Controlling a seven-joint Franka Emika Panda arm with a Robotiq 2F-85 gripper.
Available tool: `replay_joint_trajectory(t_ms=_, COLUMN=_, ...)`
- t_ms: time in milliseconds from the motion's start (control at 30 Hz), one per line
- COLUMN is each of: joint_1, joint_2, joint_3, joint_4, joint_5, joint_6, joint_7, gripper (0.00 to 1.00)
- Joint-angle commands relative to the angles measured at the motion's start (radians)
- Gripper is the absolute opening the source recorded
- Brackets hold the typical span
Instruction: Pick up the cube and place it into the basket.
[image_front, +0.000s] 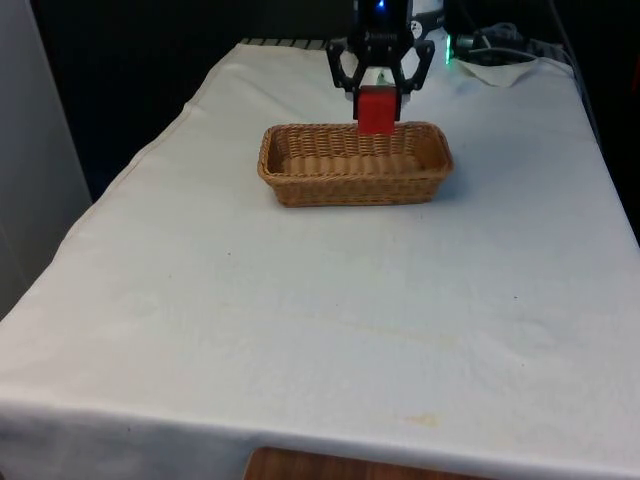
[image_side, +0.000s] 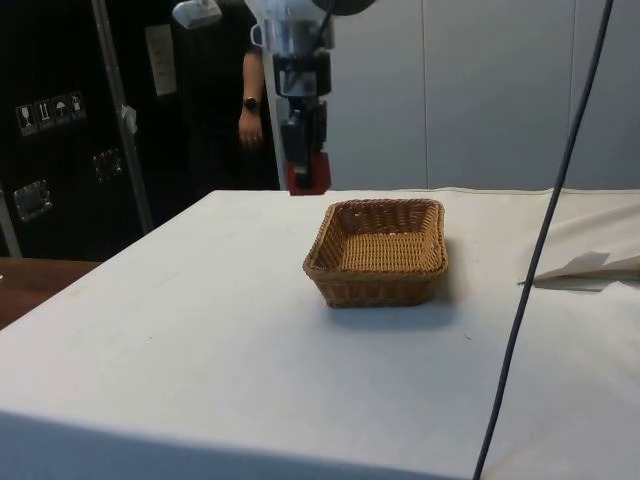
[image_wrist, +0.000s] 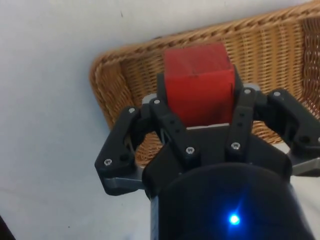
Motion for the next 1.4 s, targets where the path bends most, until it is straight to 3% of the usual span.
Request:
replay_joint_trajectory(t_ms=0, joint_1=-0.001, joint_2=-0.005, joint_3=-0.003, joint_4=-0.016, joint_5=-0.005, joint_6=0.017, joint_7=-0.007, gripper=0.00)
replay_joint_trajectory(t_ms=500, joint_1=-0.001, joint_2=-0.016, joint_3=-0.037, joint_4=-0.104, joint_5=0.000, joint_6=0.061, joint_7=-0.092, gripper=0.00)
replay_joint_trajectory(t_ms=667, joint_1=-0.007, joint_2=-0.034, joint_3=-0.064, joint_4=-0.159, joint_5=-0.002, joint_6=0.095, joint_7=-0.143, gripper=0.00)
replay_joint_trajectory(t_ms=733, joint_1=-0.002, joint_2=-0.027, joint_3=-0.066, joint_4=-0.149, joint_5=0.000, joint_6=0.079, joint_7=-0.140, gripper=0.00)
replay_joint_trajectory(t_ms=800, joint_1=-0.008, joint_2=-0.034, joint_3=-0.081, joint_4=-0.179, joint_5=0.001, joint_6=0.108, joint_7=-0.167, gripper=0.00)
replay_joint_trajectory(t_ms=1033, joint_1=-0.006, joint_2=-0.026, joint_3=-0.127, joint_4=-0.217, joint_5=0.000, joint_6=0.133, joint_7=-0.224, gripper=0.00)
replay_joint_trajectory(t_ms=1367, joint_1=-0.011, joint_2=0.010, joint_3=-0.157, joint_4=-0.240, joint_5=0.009, joint_6=0.200, joint_7=-0.282, gripper=0.00)
